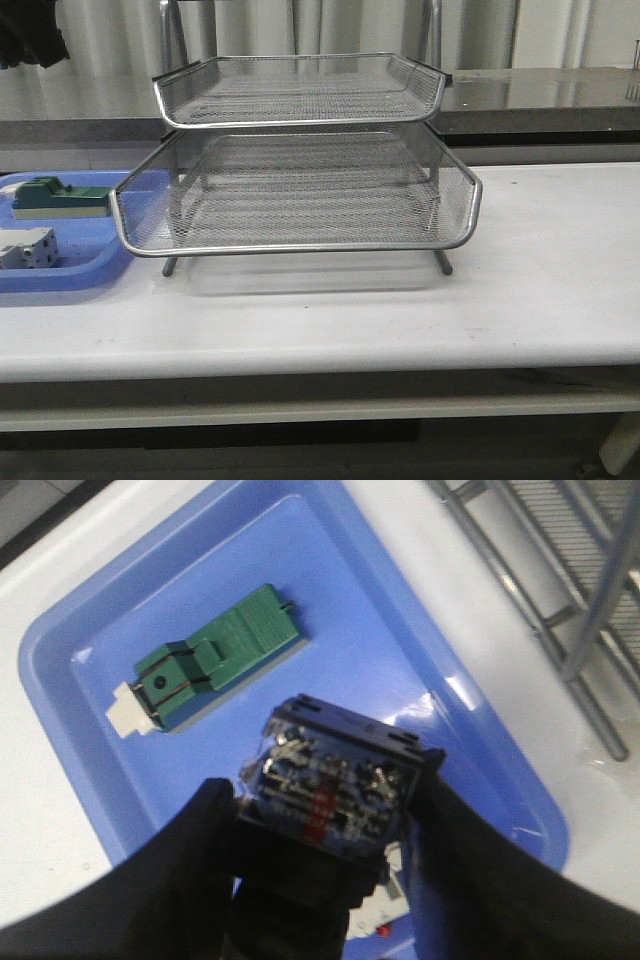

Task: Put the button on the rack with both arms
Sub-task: 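Lift the button up out of the blue tray with the left gripper, then carry the button over and lower it into the pulled-out mesh tray, then open the left gripper and lift it away from the button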

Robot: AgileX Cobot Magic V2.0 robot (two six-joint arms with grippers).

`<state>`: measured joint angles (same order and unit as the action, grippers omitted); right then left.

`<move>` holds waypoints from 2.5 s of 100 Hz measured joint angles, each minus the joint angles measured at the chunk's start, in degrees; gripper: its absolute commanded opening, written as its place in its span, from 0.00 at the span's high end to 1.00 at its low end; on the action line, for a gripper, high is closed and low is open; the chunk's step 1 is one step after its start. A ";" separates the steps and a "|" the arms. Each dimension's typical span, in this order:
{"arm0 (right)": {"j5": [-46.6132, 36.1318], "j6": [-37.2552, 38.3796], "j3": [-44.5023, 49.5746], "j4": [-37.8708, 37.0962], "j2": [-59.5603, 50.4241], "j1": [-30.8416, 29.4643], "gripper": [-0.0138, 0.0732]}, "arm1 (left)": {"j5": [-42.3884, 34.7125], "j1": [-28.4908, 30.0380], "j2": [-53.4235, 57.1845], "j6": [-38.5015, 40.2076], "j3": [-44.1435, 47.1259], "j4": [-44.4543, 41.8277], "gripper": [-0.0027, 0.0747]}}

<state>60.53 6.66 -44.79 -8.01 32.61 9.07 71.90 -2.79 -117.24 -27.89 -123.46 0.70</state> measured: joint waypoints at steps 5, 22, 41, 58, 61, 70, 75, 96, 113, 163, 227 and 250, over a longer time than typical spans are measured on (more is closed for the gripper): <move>0.00 0.00 0.00 0.00 0.00 0.00 0.92 | 0.00 0.00 2.26 0.14 2.41 1.84 0.96; 0.00 0.00 0.00 0.00 0.00 0.00 0.92 | 0.14 0.00 9.55 0.13 10.28 8.83 0.96; 0.00 0.00 0.00 0.00 0.00 0.00 0.92 | 0.14 -1.77 16.05 -0.77 16.69 11.24 0.96; 0.00 0.00 0.00 0.00 0.00 0.00 0.92 | 0.19 -6.99 19.58 -1.42 20.37 11.35 0.96; 0.00 0.00 0.00 0.00 0.00 0.00 0.92 | 0.19 -8.04 19.81 -1.52 20.64 11.45 0.96; 0.00 0.00 0.00 0.00 0.00 0.00 0.92 | 0.19 -11.64 19.91 -1.65 21.10 11.55 0.96; 0.00 0.00 0.00 0.00 0.00 0.00 0.92 | 0.19 -13.74 19.81 -1.78 21.24 11.55 0.96; 0.00 0.00 0.00 0.00 0.00 0.00 0.92 | 0.19 -22.96 16.69 -3.22 21.24 11.88 0.96; 0.00 0.00 0.00 0.00 0.00 0.00 0.92 | -0.80 -28.22 11.99 -4.28 21.33 12.03 0.96; 0.00 0.00 0.00 0.00 0.00 0.00 0.92 | -9.82 -30.83 2.71 -5.46 21.46 12.05 0.96; 0.00 0.00 0.00 0.00 0.00 0.00 0.92 | -9.88 -30.83 1.00 -5.69 21.46 11.95 0.24; 0.00 0.00 0.00 0.00 0.00 0.00 0.92 | -9.73 -30.83 1.00 -5.69 21.46 11.95 0.21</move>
<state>60.53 6.66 -44.79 -8.01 32.61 9.07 62.17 -33.62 -116.24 -33.58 -101.99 12.65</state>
